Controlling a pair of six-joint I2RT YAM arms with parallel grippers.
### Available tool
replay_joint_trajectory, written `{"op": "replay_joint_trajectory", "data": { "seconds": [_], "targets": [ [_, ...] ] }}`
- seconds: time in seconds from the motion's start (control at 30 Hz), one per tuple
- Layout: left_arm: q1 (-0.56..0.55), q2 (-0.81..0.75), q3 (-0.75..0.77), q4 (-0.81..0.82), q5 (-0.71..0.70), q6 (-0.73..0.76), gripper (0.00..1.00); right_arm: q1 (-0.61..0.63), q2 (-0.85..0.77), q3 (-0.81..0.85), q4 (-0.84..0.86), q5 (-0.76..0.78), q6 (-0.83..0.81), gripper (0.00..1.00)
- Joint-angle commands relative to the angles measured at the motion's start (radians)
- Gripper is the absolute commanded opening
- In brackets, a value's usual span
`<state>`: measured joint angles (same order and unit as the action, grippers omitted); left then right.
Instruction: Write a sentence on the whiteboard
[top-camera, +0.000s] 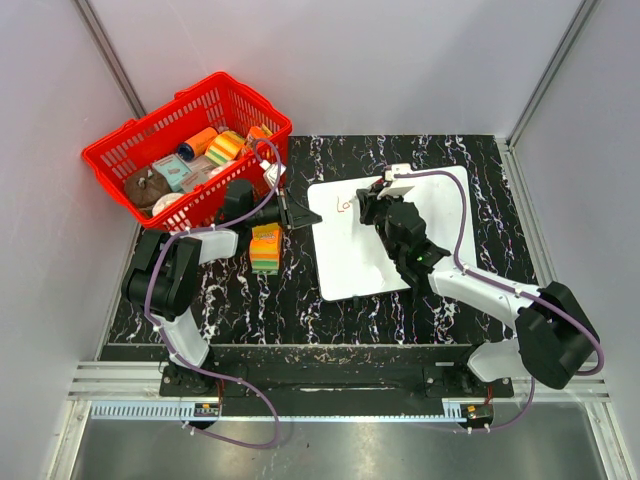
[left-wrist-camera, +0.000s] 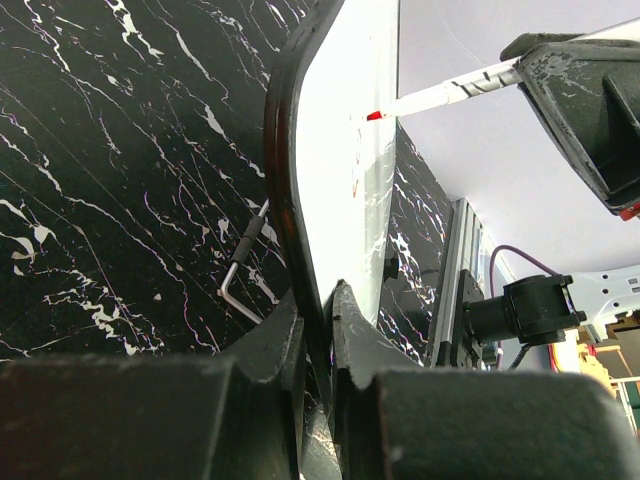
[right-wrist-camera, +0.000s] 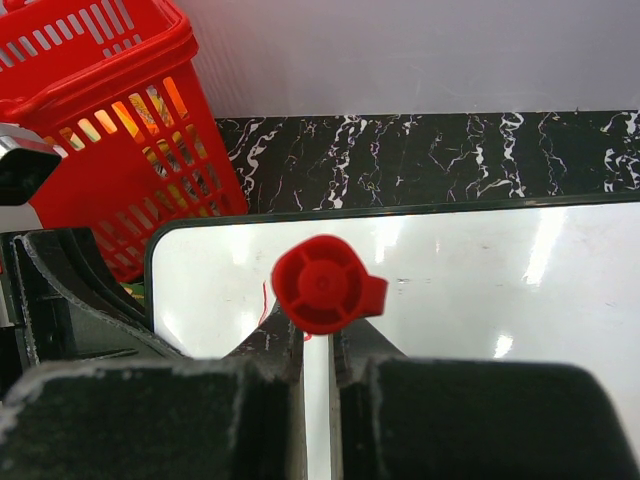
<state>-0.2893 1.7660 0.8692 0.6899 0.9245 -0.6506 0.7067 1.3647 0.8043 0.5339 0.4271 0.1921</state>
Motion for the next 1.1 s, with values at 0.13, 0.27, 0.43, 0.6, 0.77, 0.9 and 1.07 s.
{"op": "replay_joint_trajectory", "data": {
  "seconds": [0.13, 0.27, 0.43, 0.6, 0.77, 0.9, 1.07],
  "targets": [
    [-0.024, -0.002, 0.011, -0.012, -0.042, 0.167, 0.0, -0.009, 0.002, -0.004, 0.023, 0.019, 0.017, 0.0],
    [-0.024, -0.002, 0.011, -0.013, -0.044, 0.167, 0.0, -0.009, 0.004, -0.014, 0.017, 0.018, 0.015, 0.0],
    [-0.025, -0.002, 0.011, -0.015, -0.046, 0.169, 0.0, -0.01, -0.003, -0.03, 0.008, 0.021, 0.021, 0.0],
    [-0.025, -0.002, 0.011, -0.013, -0.046, 0.17, 0.0, -0.013, -0.012, -0.043, -0.003, 0.013, 0.024, 0.0],
    [-0.027, -0.003, 0.011, -0.015, -0.044, 0.169, 0.0, -0.012, -0.024, -0.06, -0.006, 0.007, 0.026, 0.0],
    [-0.027, -0.003, 0.011, -0.016, -0.046, 0.172, 0.0, -0.013, -0.033, -0.073, -0.005, 0.004, 0.027, 0.0],
    [-0.027, -0.003, 0.011, -0.02, -0.047, 0.172, 0.0, -0.013, -0.039, -0.08, -0.003, 0.013, 0.024, 0.0]
  ]
}}
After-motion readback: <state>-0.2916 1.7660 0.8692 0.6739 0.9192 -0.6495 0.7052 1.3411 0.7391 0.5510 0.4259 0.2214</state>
